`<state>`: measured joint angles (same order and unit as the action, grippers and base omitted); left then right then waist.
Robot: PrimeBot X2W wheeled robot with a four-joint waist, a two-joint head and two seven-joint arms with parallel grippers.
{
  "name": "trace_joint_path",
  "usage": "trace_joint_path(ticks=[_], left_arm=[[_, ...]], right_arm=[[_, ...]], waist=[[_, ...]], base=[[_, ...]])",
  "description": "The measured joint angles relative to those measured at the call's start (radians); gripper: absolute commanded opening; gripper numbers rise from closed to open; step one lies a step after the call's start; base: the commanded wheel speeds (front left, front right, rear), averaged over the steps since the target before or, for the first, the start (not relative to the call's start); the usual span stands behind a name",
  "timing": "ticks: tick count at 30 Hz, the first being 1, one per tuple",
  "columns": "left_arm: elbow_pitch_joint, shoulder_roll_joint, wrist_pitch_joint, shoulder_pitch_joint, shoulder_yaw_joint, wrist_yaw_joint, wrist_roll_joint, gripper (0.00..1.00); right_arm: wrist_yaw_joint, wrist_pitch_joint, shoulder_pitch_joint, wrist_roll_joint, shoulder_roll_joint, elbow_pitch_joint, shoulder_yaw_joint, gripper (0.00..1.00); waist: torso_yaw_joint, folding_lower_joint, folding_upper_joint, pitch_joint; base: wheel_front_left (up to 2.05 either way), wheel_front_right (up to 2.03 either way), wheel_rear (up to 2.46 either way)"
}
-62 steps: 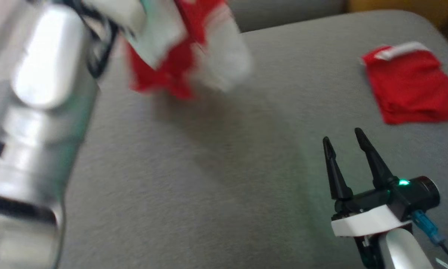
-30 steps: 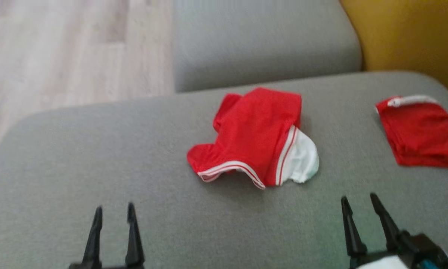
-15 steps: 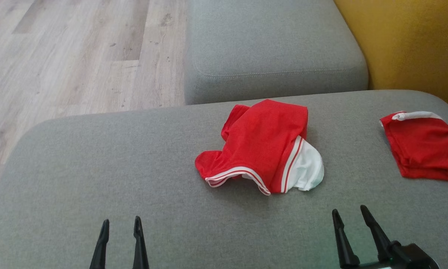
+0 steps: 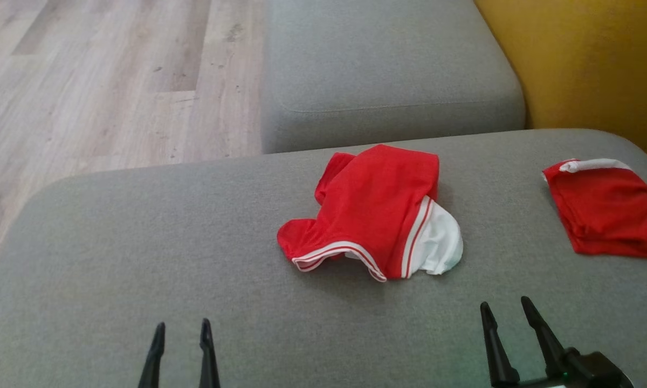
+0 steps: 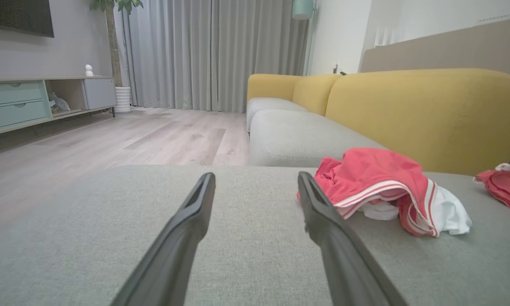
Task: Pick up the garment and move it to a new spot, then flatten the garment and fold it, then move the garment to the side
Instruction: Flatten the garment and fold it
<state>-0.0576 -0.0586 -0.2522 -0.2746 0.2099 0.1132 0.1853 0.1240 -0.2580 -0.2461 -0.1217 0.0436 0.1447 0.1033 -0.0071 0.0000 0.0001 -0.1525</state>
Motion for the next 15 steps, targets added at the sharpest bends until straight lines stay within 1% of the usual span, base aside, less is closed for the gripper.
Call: trace_joint_path(ticks=[2,4,7,9,12,15], left_arm=[[-0.027,0.0,0.0,0.0,0.019,-0.005,-0.008,1.0],[-0.064,0.0,0.0,0.002,0.045,-0.023,-0.024,1.0],[-0.144,0.0,0.0,0.031,0.108,-0.067,-0.028,1.0],[-0.225,0.0,0.0,0.087,0.166,-0.104,-0.004,1.0],[-0.338,0.0,0.0,0.207,0.256,-0.146,0.039,1.0],[-0.452,0.002,0.0,0.323,0.343,-0.171,0.111,1.0]], right_arm=[[0.0,0.0,0.0,0.0,0.0,0.0,0.005,1.0],[0.0,0.0,0.001,0.002,0.0,0.0,0.014,1.0],[0.0,0.0,0.006,0.009,0.003,-0.002,0.029,1.0],[0.0,0.0,0.014,0.009,0.009,-0.005,0.042,1.0],[0.0,0.0,0.037,0.009,0.026,-0.012,0.068,1.0],[0.0,0.0,0.069,0.008,0.034,-0.021,0.086,1.0]], waist=[[-0.011,0.0,0.0,0.003],[-0.027,0.0,0.0,0.009],[-0.06,0.0,0.0,0.023],[-0.086,0.0,0.0,0.038],[-0.131,0.0001,0.0,0.066],[-0.182,0.0002,0.0,0.095]], base=[[0.0,0.0,0.0],[0.0,0.0,0.0],[0.0,0.0,0.0],[0.0,0.0,0.0],[0.0,0.0,0.0],[0.0,0.0,0.0]])
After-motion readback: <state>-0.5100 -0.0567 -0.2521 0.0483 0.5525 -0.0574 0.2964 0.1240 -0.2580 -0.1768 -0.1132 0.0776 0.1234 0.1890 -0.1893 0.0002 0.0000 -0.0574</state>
